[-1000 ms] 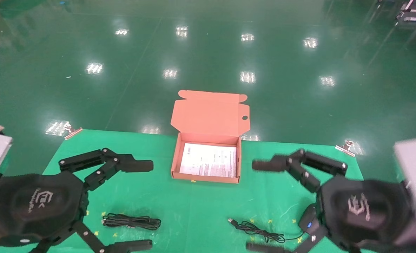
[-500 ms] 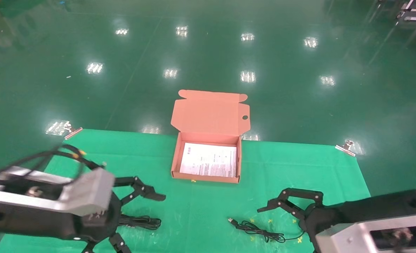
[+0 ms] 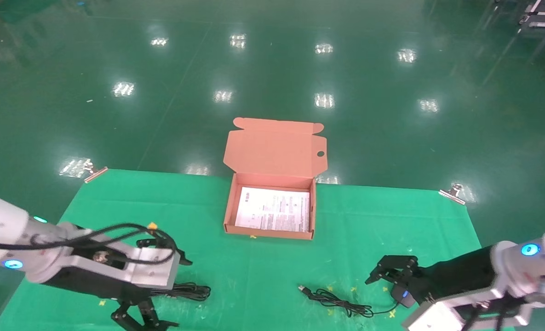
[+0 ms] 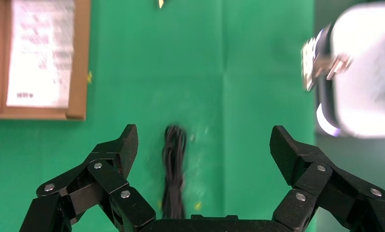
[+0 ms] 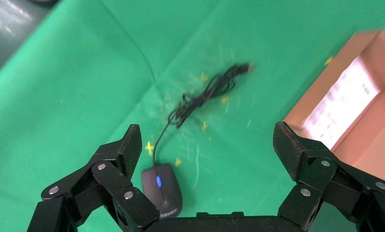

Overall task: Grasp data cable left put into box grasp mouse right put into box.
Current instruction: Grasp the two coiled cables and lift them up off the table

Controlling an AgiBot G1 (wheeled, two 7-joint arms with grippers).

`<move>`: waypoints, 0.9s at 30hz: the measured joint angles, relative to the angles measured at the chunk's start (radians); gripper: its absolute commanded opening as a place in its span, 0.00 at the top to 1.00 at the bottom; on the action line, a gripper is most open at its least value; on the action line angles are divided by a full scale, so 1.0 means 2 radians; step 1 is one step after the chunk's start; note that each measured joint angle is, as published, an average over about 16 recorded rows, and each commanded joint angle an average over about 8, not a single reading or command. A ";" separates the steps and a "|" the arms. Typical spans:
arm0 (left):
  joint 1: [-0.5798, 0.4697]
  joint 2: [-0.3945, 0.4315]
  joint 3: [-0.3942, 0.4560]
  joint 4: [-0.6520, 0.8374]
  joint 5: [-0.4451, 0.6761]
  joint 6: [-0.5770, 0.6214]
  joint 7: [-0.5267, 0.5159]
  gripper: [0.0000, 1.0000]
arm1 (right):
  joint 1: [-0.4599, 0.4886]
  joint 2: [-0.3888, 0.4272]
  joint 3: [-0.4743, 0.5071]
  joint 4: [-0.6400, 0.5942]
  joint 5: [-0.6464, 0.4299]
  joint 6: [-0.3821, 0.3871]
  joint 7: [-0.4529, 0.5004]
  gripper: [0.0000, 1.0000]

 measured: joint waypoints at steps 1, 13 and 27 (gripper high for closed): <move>0.001 0.004 0.005 0.002 0.013 -0.004 0.000 0.00 | -0.003 -0.003 -0.004 0.000 -0.009 0.006 0.001 0.00; 0.022 0.049 0.046 0.063 0.118 -0.061 -0.008 0.00 | -0.048 -0.040 -0.034 -0.009 -0.107 0.079 0.044 0.00; 0.028 0.104 0.042 0.241 0.117 -0.118 0.024 0.00 | -0.076 -0.103 -0.039 -0.096 -0.132 0.129 0.113 0.00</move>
